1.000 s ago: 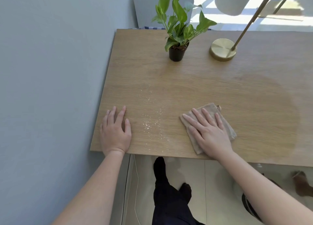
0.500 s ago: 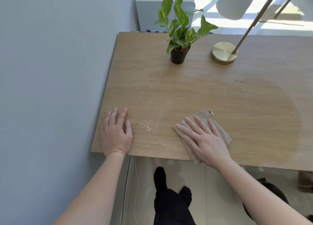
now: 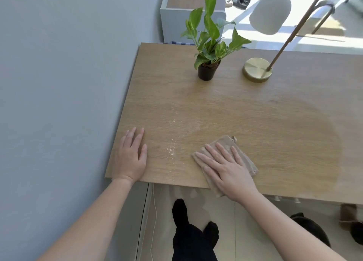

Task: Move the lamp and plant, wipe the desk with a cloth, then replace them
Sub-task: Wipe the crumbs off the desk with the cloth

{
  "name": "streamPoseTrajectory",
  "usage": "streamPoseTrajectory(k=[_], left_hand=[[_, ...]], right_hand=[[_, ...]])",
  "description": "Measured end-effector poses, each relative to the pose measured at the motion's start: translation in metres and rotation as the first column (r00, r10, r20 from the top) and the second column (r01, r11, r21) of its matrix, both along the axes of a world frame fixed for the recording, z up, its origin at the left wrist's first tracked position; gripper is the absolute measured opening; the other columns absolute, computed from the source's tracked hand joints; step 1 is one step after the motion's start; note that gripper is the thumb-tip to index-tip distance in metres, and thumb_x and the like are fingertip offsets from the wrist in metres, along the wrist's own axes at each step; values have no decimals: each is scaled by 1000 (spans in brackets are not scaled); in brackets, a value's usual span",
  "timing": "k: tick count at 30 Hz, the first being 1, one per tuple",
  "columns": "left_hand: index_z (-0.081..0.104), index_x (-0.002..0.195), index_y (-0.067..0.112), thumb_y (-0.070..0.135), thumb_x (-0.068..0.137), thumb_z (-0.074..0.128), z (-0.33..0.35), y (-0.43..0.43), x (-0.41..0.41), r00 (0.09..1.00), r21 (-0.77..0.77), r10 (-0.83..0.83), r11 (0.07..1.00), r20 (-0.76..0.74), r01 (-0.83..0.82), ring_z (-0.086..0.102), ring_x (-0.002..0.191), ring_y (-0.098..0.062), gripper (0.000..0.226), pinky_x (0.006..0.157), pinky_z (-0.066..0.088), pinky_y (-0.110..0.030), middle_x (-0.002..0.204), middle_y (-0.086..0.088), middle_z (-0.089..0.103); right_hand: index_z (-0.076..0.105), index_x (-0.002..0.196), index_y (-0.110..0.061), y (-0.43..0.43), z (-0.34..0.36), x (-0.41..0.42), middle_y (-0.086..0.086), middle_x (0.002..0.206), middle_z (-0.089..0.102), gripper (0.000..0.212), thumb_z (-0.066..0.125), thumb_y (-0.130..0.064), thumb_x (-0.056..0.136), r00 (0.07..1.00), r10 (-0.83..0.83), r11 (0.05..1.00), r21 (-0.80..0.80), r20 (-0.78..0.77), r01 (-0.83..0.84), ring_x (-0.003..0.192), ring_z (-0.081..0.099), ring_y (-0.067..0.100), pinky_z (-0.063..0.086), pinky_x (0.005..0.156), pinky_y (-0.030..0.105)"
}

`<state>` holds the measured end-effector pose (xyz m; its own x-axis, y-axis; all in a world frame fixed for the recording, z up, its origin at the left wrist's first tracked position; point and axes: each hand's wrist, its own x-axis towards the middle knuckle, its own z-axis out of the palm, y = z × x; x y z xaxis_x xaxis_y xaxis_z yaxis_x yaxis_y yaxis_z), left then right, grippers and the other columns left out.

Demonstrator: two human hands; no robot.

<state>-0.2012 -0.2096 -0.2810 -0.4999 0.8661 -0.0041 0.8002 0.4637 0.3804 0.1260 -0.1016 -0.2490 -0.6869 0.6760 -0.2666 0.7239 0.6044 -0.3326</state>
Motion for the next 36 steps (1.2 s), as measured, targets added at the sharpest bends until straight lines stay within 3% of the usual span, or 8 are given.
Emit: streamPoseTrajectory(k=[7,12,16,20,25,31,33,36], left_hand=[[47,162,26,35,106,39,-7,-3,-18,998,49,-46,998,-41,48,34,158,-30,56,127,32,-52,169,-5,41],[47,161,26,34,106,41,-10,-5,-23,997,49,-54,997,-58,57,37,157,-30,56,126,33,-51,168,-6,43],[46,162,27,34,107,41,-9,-9,-22,997,28,-54,998,-60,55,35,158,-27,56,127,32,-49,169,-4,41],[45,163,29,36,107,39,-7,-8,-23,998,20,-47,999,-36,48,33,159,-25,57,128,30,-49,170,-2,40],[45,162,30,37,106,40,-7,-10,-25,998,29,-54,998,-20,54,33,159,-24,57,128,30,-49,170,-1,40],[45,162,30,36,106,41,-9,-11,-25,998,31,-55,998,-16,55,32,160,-23,57,128,31,-49,170,0,40],[44,163,31,37,106,40,-8,-12,-25,999,30,-50,998,-13,51,30,160,-21,57,129,29,-47,171,1,39],[45,162,31,37,106,40,-7,-9,-23,999,39,-48,998,1,48,29,161,-20,57,130,28,-46,171,2,39]], right_hand=[[3,162,-65,13,-8,-71,-20,177,-5,50,10,-61,112,948,-318,948,32,18,317,163,-19,14,-19,130,49],[9,163,-62,-31,-12,-117,-19,177,1,49,13,-58,114,997,-53,999,-11,-47,52,165,-12,16,-13,131,51],[4,160,-67,-49,-6,-68,-26,175,1,48,11,-62,113,985,168,985,-30,-36,-169,163,-14,7,-9,132,50],[-1,157,-71,-3,0,-32,-27,175,-2,47,10,-65,112,998,51,999,-16,40,-50,163,-14,6,-10,133,49],[2,160,-67,13,-10,-104,-21,177,-5,50,7,-63,111,981,-184,983,2,55,185,164,-18,13,-17,130,50],[1,160,-68,-32,-1,-89,-25,175,-4,48,10,-61,113,966,257,965,-44,5,-257,163,-16,10,-14,131,49],[-1,160,-68,-30,3,-54,-29,174,-4,48,10,-62,113,957,290,957,-37,17,-289,163,-16,6,-13,132,47],[-6,157,-70,8,9,-24,-29,173,-9,49,9,-65,112,977,191,982,-11,94,-191,162,-17,5,-13,132,47]])
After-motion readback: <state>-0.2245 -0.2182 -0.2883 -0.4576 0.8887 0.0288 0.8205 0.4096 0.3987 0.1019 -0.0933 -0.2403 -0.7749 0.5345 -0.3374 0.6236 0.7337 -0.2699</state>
